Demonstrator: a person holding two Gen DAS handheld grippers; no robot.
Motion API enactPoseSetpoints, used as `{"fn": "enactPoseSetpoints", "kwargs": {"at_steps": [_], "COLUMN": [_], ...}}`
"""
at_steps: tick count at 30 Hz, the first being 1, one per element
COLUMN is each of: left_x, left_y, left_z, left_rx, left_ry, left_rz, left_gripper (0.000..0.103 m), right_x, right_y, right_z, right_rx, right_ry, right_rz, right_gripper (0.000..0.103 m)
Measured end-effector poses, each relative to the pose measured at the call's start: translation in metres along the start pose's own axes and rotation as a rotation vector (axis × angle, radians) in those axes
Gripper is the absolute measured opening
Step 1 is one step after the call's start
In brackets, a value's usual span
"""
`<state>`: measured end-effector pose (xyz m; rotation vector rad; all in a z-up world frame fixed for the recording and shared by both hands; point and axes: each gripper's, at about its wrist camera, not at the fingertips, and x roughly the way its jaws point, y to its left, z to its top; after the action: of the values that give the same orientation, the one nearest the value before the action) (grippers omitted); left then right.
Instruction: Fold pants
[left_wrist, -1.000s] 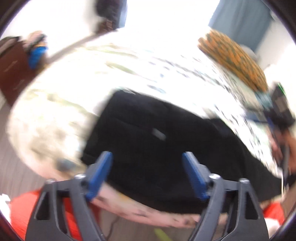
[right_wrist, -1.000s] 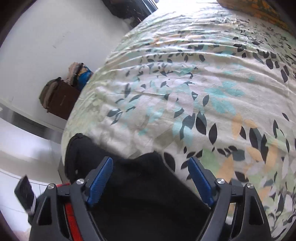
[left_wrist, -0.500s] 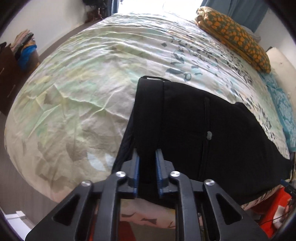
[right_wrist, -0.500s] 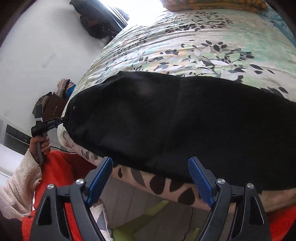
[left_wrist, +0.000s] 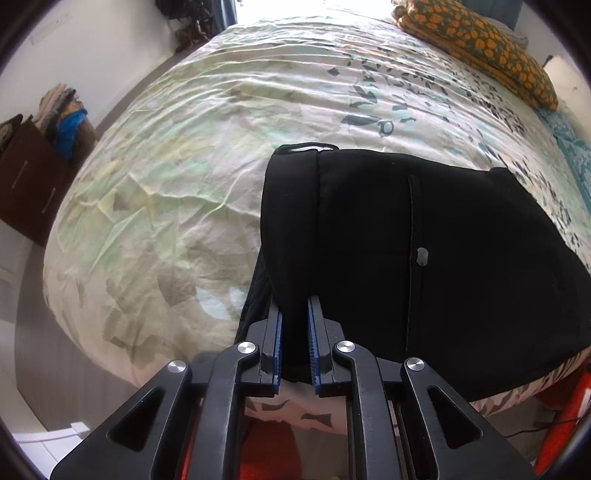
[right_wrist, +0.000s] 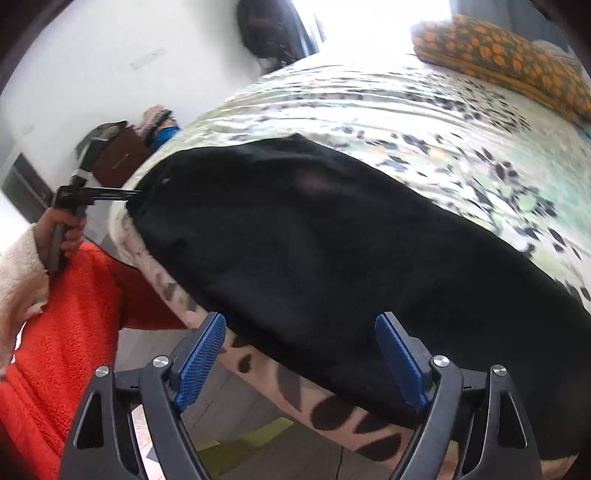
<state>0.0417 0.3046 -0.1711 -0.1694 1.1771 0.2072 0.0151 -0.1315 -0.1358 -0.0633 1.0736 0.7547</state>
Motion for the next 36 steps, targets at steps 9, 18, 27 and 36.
{"fn": "enactPoseSetpoints", "kwargs": {"at_steps": [9,18,27,36], "left_x": [-0.021,-0.021,-0.001,-0.073], "left_y": [0.018,0.017,0.017,0.028], "left_z": [0.006,0.011,0.003,0.010], "left_rx": [-0.124,-0.118,-0.094,-0.123], "left_ry": [0.002,0.010,0.095,-0.133], "left_rz": [-0.116,-0.116,-0.037,0.166], "left_gripper": [0.010,0.011,0.021,0.066], "right_x": [0.040,0.049,0.055,-0.015], "right_y": [0.021,0.025,0.027,-0.004], "right_z": [-0.016,-0.013,-0.024,-0.015], "right_rx": [-0.168,-0.292,-0.320,-0.085], "right_ry": [0.114,0.105,0.159,-0.020], "right_rz": [-0.055,-0.171,-0.179,0.033], "right_gripper": [0.071,0.008,0.012,0.057]}}
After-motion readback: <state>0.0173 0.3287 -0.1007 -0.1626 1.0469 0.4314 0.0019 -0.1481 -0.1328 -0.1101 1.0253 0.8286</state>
